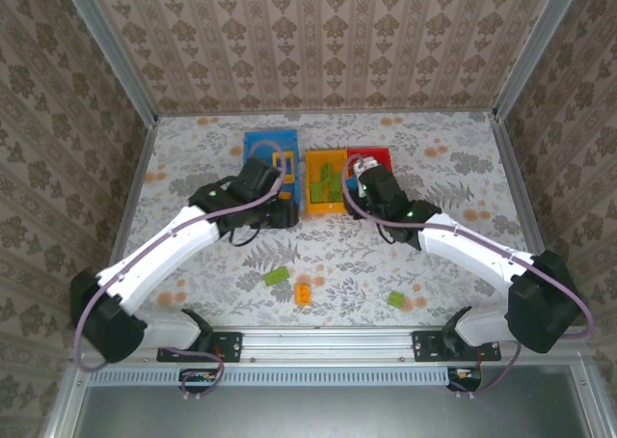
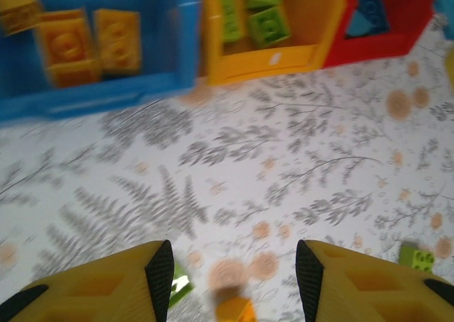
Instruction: Sort the legos into containers by color
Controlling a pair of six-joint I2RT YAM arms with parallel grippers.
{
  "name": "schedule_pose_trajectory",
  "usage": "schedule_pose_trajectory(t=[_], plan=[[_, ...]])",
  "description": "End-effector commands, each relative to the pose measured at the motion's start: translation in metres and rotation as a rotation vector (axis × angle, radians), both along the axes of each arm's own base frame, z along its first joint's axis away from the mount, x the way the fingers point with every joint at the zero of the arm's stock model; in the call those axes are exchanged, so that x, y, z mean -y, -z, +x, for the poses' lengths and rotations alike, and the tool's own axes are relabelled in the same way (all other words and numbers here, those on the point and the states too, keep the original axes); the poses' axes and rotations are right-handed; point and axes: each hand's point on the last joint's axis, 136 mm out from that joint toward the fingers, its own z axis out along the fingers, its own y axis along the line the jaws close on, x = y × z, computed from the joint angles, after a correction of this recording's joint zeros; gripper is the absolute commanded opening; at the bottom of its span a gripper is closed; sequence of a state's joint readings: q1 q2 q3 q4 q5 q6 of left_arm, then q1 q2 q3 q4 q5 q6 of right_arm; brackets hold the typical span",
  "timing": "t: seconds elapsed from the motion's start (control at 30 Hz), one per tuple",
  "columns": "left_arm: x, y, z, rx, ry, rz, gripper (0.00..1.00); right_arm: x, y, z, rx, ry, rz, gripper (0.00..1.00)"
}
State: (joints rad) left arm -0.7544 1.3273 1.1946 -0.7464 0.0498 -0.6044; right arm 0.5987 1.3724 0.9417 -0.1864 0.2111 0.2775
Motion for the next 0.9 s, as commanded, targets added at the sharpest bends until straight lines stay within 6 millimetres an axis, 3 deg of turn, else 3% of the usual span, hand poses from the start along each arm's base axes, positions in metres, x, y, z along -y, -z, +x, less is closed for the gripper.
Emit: schedule_pose_trajectory(t=[0.0,0.13,0.23,0.47,0.67,0.87], plan=[[0.037,-0.017,0.012,0.078,0.112,-0.043,0.52,0.027,0.023,0.014,-0.129,0.140,-0.013,0.19],[0.059,-0.001,0.012,0.060,0.193,-0.008,0.52,0.044,0.043,0.045,-0.223,0.251,0.007,0.19],[0.071,0.008,0.009,0.043,0.241,0.007,0.52,0.046,0.051,0.064,-0.244,0.276,0.014,0.20],[0.082,0.030,-0.003,0.014,0.322,0.057,0.54,0.049,0.070,0.084,-0.304,0.318,-0.014,0.32],[0.065,0.045,-0.019,-0.031,0.325,0.116,0.55,0.049,0.067,0.082,-0.314,0.326,-0.005,0.57],[0.028,0.065,-0.056,-0.171,0.259,0.194,0.57,0.039,0.025,0.070,-0.226,0.257,-0.021,0.69]])
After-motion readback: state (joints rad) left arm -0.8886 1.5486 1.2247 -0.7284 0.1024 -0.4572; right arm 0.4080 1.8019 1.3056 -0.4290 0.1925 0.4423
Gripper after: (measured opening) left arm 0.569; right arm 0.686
